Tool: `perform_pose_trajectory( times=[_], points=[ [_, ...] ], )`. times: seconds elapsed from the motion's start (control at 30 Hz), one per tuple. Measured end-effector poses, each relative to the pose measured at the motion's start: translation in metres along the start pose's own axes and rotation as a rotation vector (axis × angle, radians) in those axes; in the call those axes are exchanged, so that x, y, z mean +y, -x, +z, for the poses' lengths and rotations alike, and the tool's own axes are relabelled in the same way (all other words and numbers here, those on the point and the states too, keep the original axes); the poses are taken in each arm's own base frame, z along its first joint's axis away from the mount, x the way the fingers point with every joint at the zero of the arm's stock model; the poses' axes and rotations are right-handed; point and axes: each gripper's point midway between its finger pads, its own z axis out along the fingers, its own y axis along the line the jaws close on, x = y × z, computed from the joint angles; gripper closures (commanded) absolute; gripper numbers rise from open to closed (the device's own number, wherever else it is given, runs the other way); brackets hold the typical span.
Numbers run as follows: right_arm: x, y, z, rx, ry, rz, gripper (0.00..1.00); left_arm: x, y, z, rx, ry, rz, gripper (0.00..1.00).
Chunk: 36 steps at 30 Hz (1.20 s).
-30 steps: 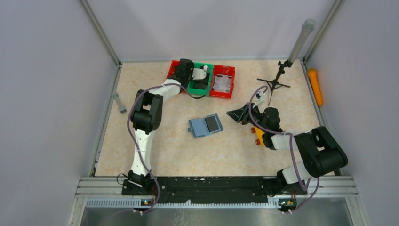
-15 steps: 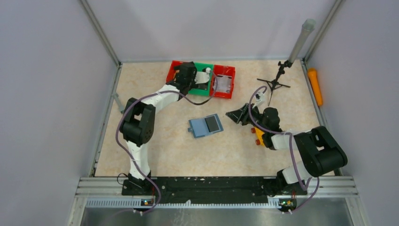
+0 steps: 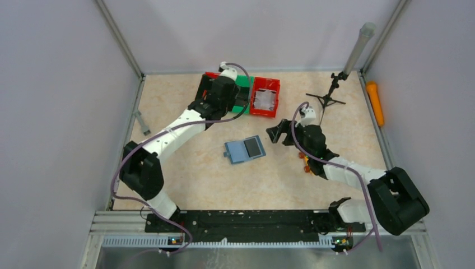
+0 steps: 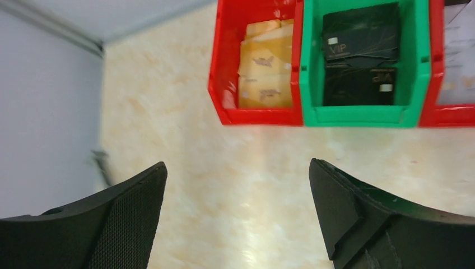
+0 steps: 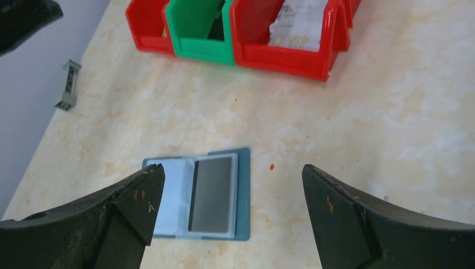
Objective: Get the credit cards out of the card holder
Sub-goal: Remove the credit card from the card holder.
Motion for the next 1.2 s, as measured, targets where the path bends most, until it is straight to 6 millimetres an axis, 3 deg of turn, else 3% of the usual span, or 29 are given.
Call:
perform_pose_trajectory(
  times=[0.13, 0.27, 0.37, 0.43, 0.53, 0.7, 0.87, 1.07, 1.2],
  points=[
    [-0.002, 0.014, 0.000, -0.059, -0.096, -0.047, 0.05, -0.012, -0.033, -0.021, 0.074, -0.052, -0.336, 0.01],
    [-0.020, 0.011, -0.002, -0.052, -0.231, -0.108, 0.03, -0.047, -0.111, -0.045, 0.171, -0.179, -0.490, 0.01],
    [-0.009, 0.010, 0.003, -0.012, -0.272, -0.165, 0.02, -0.076, -0.168, -0.057, 0.284, -0.262, -0.524, 0.01],
    [0.008, 0.019, 0.011, 0.004, -0.265, -0.202, 0.02, -0.092, -0.189, -0.063, 0.344, -0.313, -0.539, 0.01],
    [0.025, 0.036, 0.015, -0.016, -0.236, -0.257, 0.02, -0.109, -0.189, -0.065, 0.366, -0.387, -0.576, 0.01],
    [0.018, 0.036, 0.014, -0.016, -0.267, -0.282, 0.01, -0.135, -0.182, -0.064, 0.379, -0.504, -0.621, 0.01],
    [0.017, 0.017, 0.022, 0.024, -0.228, -0.287, 0.01, -0.153, -0.179, -0.066, 0.408, -0.616, -0.668, 0.04],
    [-0.001, -0.033, 0.017, 0.112, -0.182, -0.306, 0.02, -0.160, -0.171, -0.065, 0.408, -0.706, -0.716, 0.12],
    [-0.003, -0.037, 0.020, 0.119, -0.182, -0.311, 0.02, -0.170, -0.165, -0.069, 0.409, -0.792, -0.754, 0.23]
  ],
)
